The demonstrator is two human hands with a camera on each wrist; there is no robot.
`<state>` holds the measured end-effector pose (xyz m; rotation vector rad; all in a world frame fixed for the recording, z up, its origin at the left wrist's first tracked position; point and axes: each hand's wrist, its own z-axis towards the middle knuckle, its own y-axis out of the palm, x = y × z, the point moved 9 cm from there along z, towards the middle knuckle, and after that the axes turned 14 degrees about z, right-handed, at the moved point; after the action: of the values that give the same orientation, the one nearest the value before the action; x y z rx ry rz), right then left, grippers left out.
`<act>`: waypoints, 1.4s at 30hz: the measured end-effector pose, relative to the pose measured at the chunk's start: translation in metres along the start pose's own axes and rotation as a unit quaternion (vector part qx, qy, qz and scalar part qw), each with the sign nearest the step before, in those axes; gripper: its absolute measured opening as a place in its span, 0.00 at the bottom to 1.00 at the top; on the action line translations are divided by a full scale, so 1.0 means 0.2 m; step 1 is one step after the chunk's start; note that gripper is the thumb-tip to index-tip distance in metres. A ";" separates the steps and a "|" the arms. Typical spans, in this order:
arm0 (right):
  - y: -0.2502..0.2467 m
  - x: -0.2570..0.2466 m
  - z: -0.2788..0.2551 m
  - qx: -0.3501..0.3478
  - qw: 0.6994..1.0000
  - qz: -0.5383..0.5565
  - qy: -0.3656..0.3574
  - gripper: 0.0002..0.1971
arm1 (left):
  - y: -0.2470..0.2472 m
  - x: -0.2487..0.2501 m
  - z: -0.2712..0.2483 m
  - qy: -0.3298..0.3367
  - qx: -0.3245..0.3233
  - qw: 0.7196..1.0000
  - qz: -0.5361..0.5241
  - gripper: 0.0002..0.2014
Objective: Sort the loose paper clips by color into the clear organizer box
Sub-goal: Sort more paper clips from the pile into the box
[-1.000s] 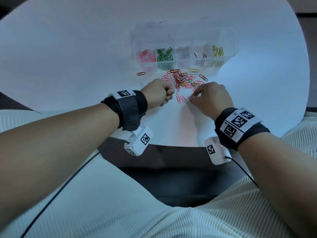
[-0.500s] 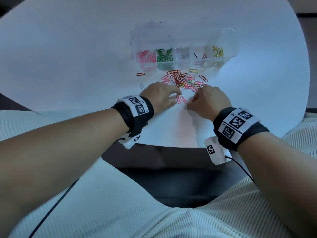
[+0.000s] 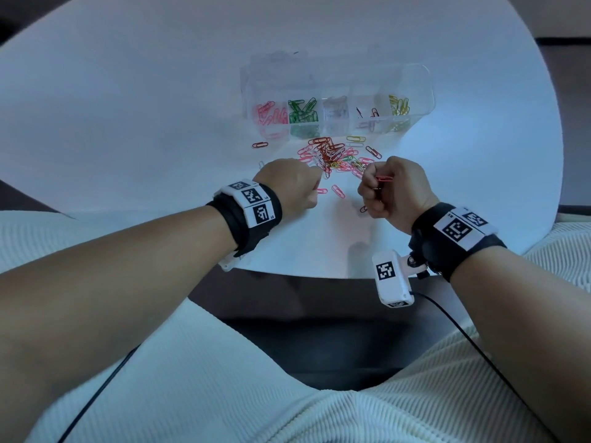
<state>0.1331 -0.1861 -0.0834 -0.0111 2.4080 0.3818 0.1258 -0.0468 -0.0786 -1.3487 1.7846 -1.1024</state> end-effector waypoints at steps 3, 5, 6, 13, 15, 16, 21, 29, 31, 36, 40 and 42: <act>0.02 -0.01 0.00 -0.009 1.000 -0.006 0.000 0.11 | 0.02 -0.02 -0.01 -0.027 -0.026 0.999 -0.033 0.11; 0.02 -0.04 0.01 0.020 0.994 -0.097 -0.041 0.14 | 0.02 -0.03 -0.01 -0.035 -0.039 0.997 -0.051 0.12; 0.03 -0.06 0.02 0.041 0.979 -0.185 -0.076 0.16 | 0.03 -0.03 -0.01 -0.036 -0.045 0.997 -0.054 0.12; 0.10 -0.06 0.03 0.115 0.808 -0.551 -0.177 0.08 | 0.05 -0.05 -0.04 -0.029 -0.062 0.996 -0.055 0.09; 0.13 -0.08 0.04 0.122 0.788 -0.577 -0.177 0.08 | 0.01 -0.07 -0.04 -0.037 -0.035 0.995 -0.091 0.08; 0.14 -0.08 0.04 0.125 0.781 -0.587 -0.171 0.08 | -0.01 -0.08 -0.04 -0.040 -0.018 0.994 -0.103 0.08; 0.13 -0.08 0.03 0.140 0.763 -0.613 -0.150 0.10 | -0.05 -0.09 -0.05 -0.043 -0.014 0.993 -0.113 0.09; 0.02 -0.11 -0.01 0.120 0.910 -0.378 -0.121 0.11 | -0.06 -0.16 -0.05 -0.021 -0.034 0.996 -0.080 0.14; 0.02 -0.11 0.00 0.116 0.935 -0.321 -0.101 0.09 | -0.02 -0.14 -0.05 -0.021 -0.050 0.996 -0.067 0.12; 0.04 -0.06 -0.02 0.096 0.977 -0.181 -0.058 0.13 | -0.02 -0.11 -0.05 -0.030 -0.039 0.998 -0.031 0.05; 0.08 -0.05 -0.02 0.078 0.989 -0.122 -0.035 0.12 | 0.02 -0.08 -0.07 -0.027 -0.068 0.997 -0.034 0.09; 0.12 -0.05 -0.02 0.071 0.992 -0.099 -0.025 0.16 | 0.05 -0.06 -0.09 -0.021 -0.088 0.996 -0.024 0.13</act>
<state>0.1359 -0.1659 -0.0683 -0.1734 2.3525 0.1171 0.1102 -0.0290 -0.0791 -1.5133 1.8623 -0.9530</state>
